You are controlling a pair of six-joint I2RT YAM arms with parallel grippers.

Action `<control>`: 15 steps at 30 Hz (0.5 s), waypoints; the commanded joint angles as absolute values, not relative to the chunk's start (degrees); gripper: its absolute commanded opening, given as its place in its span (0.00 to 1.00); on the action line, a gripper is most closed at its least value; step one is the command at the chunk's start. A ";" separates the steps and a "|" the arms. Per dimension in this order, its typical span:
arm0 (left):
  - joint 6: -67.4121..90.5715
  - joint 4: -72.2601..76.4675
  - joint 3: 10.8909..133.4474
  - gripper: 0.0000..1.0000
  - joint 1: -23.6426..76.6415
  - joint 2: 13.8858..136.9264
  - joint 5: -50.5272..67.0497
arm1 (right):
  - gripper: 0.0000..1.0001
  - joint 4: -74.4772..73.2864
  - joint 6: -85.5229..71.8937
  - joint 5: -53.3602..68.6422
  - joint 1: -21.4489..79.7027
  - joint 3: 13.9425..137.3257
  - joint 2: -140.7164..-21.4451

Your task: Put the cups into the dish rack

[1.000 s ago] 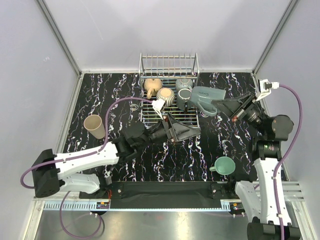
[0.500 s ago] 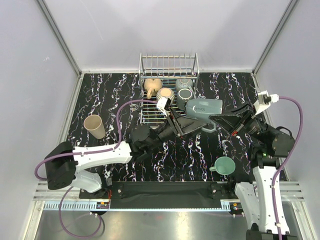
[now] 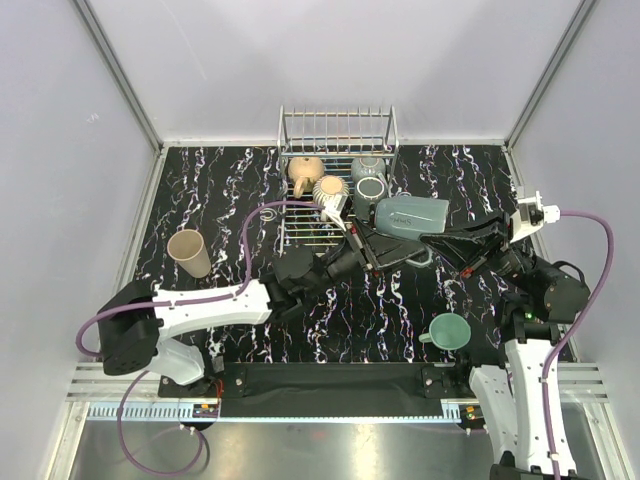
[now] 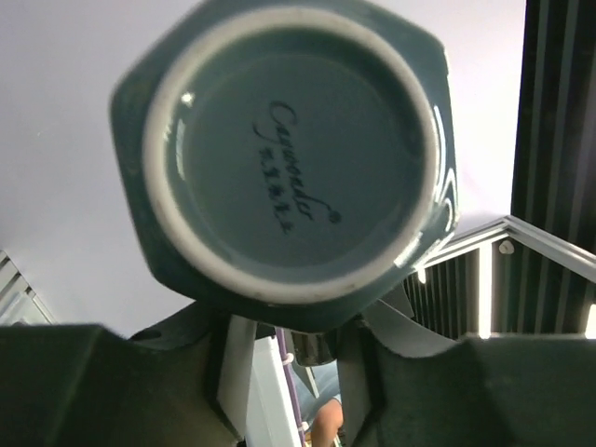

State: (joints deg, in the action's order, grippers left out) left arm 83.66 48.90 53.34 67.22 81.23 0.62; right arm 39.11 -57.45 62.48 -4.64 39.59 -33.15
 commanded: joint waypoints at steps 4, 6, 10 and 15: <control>84.55 57.39 57.66 0.01 67.41 82.44 -2.55 | 0.00 31.92 -48.97 67.59 -3.52 42.18 -31.99; 84.55 56.96 57.04 0.00 67.41 82.18 -2.90 | 0.00 26.04 -44.59 66.89 -3.25 42.54 -31.21; 80.08 55.90 53.89 0.00 67.41 79.46 -4.21 | 0.27 13.56 -37.10 63.64 -2.72 44.81 -30.23; 65.27 40.58 50.54 0.00 67.15 71.03 -10.17 | 0.87 -6.03 -30.16 52.15 -2.72 49.73 -32.68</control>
State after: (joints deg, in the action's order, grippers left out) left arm 77.69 42.81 50.26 67.51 78.52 -3.20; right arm 9.67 -36.99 59.35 -3.05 45.28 -30.94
